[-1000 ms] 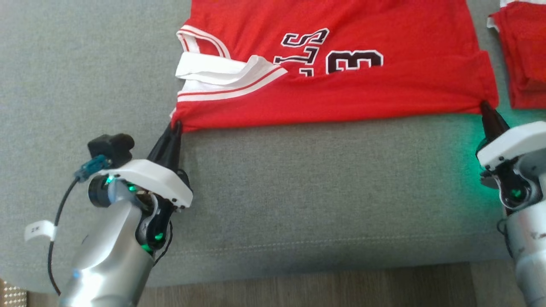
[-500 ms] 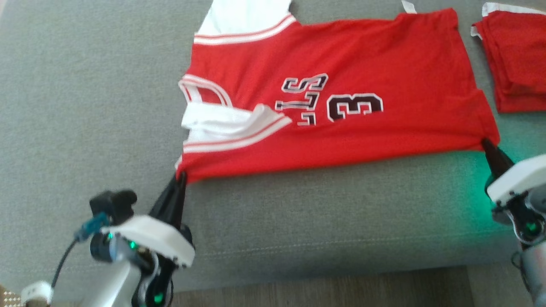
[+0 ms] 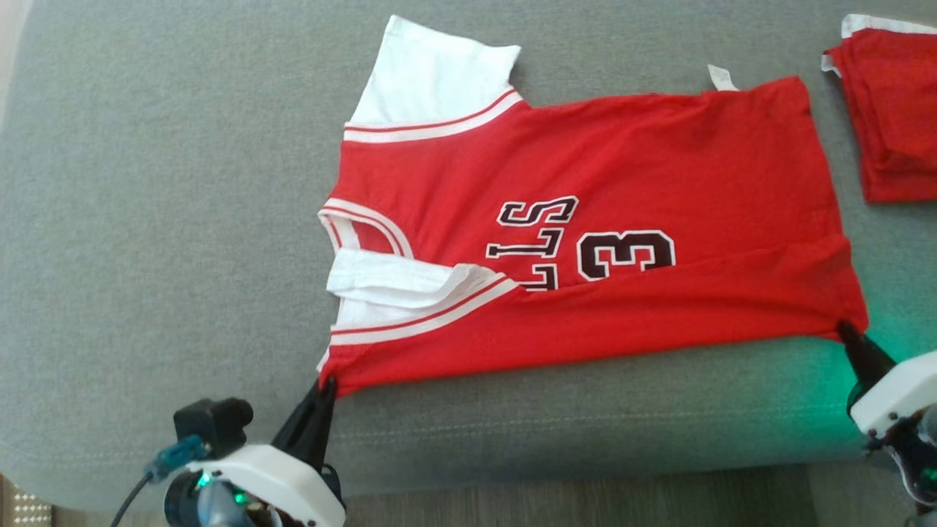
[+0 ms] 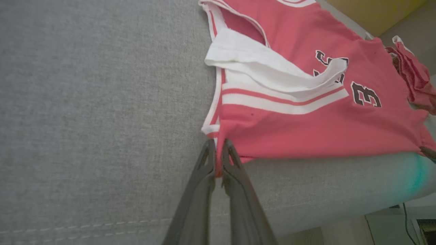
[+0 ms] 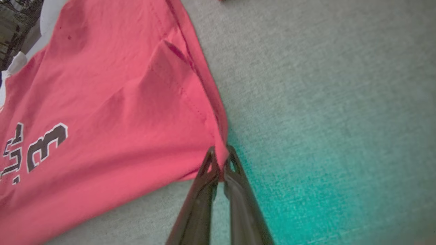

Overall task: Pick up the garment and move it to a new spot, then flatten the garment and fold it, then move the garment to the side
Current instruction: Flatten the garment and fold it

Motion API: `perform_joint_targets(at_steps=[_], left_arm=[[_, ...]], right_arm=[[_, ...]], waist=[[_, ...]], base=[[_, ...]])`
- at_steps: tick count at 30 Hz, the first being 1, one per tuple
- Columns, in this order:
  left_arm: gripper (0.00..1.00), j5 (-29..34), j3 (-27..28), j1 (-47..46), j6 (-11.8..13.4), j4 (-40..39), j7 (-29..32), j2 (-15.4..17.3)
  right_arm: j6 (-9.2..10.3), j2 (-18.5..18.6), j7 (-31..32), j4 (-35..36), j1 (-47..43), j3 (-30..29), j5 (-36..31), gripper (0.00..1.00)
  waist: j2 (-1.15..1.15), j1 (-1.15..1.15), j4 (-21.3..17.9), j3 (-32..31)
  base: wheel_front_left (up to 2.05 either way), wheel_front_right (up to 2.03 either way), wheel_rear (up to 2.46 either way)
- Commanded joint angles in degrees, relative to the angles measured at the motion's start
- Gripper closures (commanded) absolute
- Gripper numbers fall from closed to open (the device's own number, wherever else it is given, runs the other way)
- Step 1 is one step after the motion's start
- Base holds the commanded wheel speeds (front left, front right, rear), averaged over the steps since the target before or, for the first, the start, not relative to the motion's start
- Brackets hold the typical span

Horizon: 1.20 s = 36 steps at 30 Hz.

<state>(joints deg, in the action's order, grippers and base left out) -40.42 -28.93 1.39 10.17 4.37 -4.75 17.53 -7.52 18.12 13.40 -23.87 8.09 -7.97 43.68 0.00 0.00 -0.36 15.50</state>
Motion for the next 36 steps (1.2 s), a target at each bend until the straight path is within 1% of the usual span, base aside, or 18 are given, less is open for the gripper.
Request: perform_joint_targets(at_steps=[1,2,3,4,8,10,13,15,16,18,22,25,28,29,33,36], left_arm=[[1.0,-0.63,1.92,-0.11,0.68,-1.27,0.43,0.82],[0.8,-0.89,1.59,0.06,0.62,-1.07,1.03,0.71],[0.52,-1.31,1.33,0.2,0.56,-0.86,1.76,0.58],[0.0,-1.46,1.25,0.22,0.65,-0.75,2.12,0.57],[0.0,-1.87,1.43,0.22,1.39,-0.74,3.35,0.91],[0.0,-3.13,1.73,0.57,1.27,-1.16,4.6,1.09],[0.0,-3.85,4.1,-0.16,2.03,-3.87,4.53,2.44],[0.0,-3.11,5.83,-2.51,2.77,-6.14,4.36,3.87],[0.0,-3.11,5.83,-2.51,2.77,-6.14,4.36,3.87],[0.0,-1.68,6.68,-6.7,3.1,-7.81,5.47,5.57],[0.0,0.42,6.63,-19.72,1.32,-8.4,10.98,8.41],[0.0,1.71,5.78,-31.14,-0.71,-5.59,16.18,9.65],[0.0,1.7,4.88,-41.14,-2.46,-0.56,21.84,9.73],[0.0,2.08,4.1,-47.21,-3.67,3.12,24.97,9.72],[0.0,4.23,2.28,-57.87,-6.05,10.7,28.86,9.84],[0.0,6.52,0.01,-64.0,-7.93,16.59,31.52,9.95]], right_arm=[[0.03,0.59,1.09,2.78,-1.65,-0.92,-1.21,0.62],[0.03,0.11,1.51,3.35,-2.03,-1.69,-1.96,0.0],[0.03,-0.41,1.79,3.82,-2.31,-2.57,-2.8,0.0],[0.03,-0.95,2.16,4.29,-2.52,-3.37,-3.6,0.0],[0.03,-2.76,3.86,7.8,-3.66,-6.08,-6.42,0.0],[0.03,-3.67,3.76,10.31,-4.48,-7.69,-8.38,0.0],[0.03,-5.9,2.91,14.86,-5.22,-9.6,-10.97,0.0],[0.03,-7.58,2.53,17.86,-5.31,-9.94,-12.13,0.0],[0.03,-7.58,2.53,17.86,-5.31,-9.94,-12.13,0.0],[0.03,-9.05,2.02,20.31,-4.9,-9.84,-13.2,0.0],[0.03,-10.69,2.18,23.15,-3.43,-7.93,-14.67,0.0],[0.03,-11.21,2.31,24.49,-1.85,-5.92,-15.03,0.0],[0.03,-11.4,2.56,25.18,-0.24,-3.21,-14.74,0.0],[0.03,-11.53,2.32,25.66,0.74,-1.73,-14.36,0.0],[0.03,-12.0,0.99,26.74,2.53,0.76,-13.74,0.0],[0.03,-12.12,-0.06,26.96,3.56,1.96,-12.99,0.0]], waist=[[0.0,0.0,-0.41,-0.21],[0.0,0.0,-0.56,-0.33],[0.0,0.0,-0.7,-0.46],[0.0,0.0,-0.81,-0.63],[0.0,0.0,-1.3,-1.16],[0.0,0.0,-1.62,-1.38],[0.0,0.0,-2.04,-1.56],[0.0,0.0,-2.16,-1.45],[0.0,0.0,-2.16,-1.45],[0.0,0.0,-2.19,-1.09],[0.0,0.0,-2.33,0.5],[0.0,0.0,-3.14,2.59],[0.0,0.0,-4.68,5.22],[0.0,0.0,-5.77,7.21],[0.0,0.0,-8.22,11.35],[0.0,0.0,-9.99,13.94]], base=[[0.0,0.0,0.0],[0.0,0.0,0.0],[0.0,0.0,0.0],[0.0,0.0,0.0],[0.0,0.0,0.0],[0.0,0.0,0.0],[0.0,0.0,0.0],[0.0,0.0,0.0],[0.0,0.0,0.0],[0.0,0.0,0.0],[0.0,0.0,0.0],[0.0,0.0,0.0],[0.0,0.0,0.0],[0.0,0.0,0.0],[0.0,0.0,0.0],[0.0,0.0,0.0]])
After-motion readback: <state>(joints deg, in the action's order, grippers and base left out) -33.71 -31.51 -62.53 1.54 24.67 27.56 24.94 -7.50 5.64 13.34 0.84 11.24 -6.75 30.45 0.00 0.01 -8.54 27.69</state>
